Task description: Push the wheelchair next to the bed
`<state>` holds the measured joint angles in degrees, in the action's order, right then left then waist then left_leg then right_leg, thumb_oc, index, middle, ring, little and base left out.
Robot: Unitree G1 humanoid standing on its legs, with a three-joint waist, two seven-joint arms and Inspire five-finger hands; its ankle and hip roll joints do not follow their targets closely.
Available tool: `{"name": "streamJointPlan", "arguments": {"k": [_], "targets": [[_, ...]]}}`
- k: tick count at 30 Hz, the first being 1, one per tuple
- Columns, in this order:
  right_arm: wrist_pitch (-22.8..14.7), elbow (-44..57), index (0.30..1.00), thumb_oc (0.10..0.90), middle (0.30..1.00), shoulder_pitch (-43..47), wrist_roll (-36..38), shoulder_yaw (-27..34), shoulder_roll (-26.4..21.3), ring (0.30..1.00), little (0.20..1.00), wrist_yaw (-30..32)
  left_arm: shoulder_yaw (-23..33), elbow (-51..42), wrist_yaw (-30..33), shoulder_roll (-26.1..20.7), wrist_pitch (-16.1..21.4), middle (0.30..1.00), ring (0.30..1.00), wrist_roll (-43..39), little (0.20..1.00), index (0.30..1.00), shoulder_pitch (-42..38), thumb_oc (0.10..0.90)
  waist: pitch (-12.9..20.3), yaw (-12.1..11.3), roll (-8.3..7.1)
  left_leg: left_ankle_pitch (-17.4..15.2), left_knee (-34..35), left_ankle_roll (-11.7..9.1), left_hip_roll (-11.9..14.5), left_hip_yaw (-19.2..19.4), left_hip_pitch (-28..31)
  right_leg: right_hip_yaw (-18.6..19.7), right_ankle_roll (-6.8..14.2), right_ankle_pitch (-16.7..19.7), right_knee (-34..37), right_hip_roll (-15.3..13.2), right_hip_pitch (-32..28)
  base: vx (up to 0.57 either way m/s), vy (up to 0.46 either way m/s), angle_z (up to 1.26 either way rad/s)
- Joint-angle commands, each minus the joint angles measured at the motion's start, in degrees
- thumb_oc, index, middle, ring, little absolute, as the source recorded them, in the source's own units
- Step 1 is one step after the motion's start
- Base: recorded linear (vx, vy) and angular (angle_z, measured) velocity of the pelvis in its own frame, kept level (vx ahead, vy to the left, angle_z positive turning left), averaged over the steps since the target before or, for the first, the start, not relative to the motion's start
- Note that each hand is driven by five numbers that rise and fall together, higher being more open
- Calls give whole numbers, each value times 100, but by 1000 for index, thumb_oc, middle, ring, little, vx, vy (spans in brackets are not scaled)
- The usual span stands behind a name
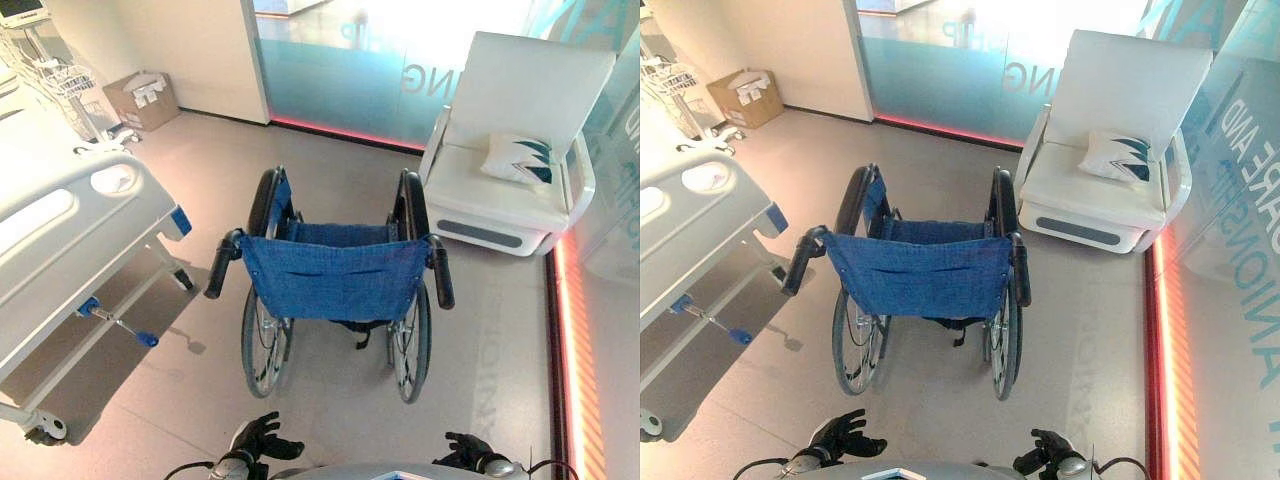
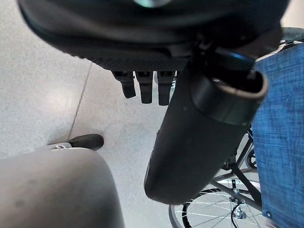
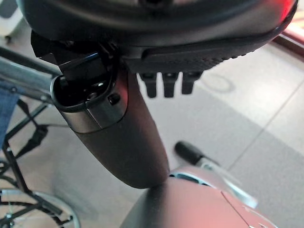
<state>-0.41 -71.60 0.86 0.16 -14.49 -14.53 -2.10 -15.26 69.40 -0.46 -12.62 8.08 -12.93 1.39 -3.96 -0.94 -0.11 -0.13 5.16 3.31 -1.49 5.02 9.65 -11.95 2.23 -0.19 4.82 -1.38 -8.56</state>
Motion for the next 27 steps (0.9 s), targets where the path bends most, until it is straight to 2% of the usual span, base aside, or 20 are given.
{"name": "streamJointPlan", "arguments": {"k": [1, 11, 18, 27], "targets": [[-141, -114, 900, 800, 900, 288, -135, -209, 194, 900, 900, -201, 29, 120, -60, 101, 164, 900, 900, -188, 900, 900, -478, 800, -89, 2, -27, -69, -53, -80, -224, 177, -84, -7, 128, 45, -456, -7, 167, 0, 0, 0], [-125, -114, 900, 800, 900, 290, -39, -171, 204, 900, 900, -180, 184, 137, 18, 136, 189, 900, 900, -359, 900, 900, -440, 800, -93, -35, -34, -76, -63, -82, -218, 191, -61, -77, 132, 48, -432, -21, 129, 0, -1, 0], [-130, -136, 900, 800, 900, 290, 205, -52, 185, 900, 900, -45, 278, 182, 272, 110, -32, 900, 900, -415, 900, 900, -417, 800, -103, -31, -27, -75, -63, -80, -222, 179, -31, -85, 126, 44, -423, -11, 95, 0, 0, 0], [-126, -215, 900, 800, 900, 274, 669, 391, -63, 900, 900, 216, 700, 317, 673, -193, -117, 900, 900, -603, 900, 900, -355, 800, -142, -6, -31, -80, -93, -80, -207, 185, -27, -23, 108, 23, -460, 17, 116, 0, 0, 0]]}}
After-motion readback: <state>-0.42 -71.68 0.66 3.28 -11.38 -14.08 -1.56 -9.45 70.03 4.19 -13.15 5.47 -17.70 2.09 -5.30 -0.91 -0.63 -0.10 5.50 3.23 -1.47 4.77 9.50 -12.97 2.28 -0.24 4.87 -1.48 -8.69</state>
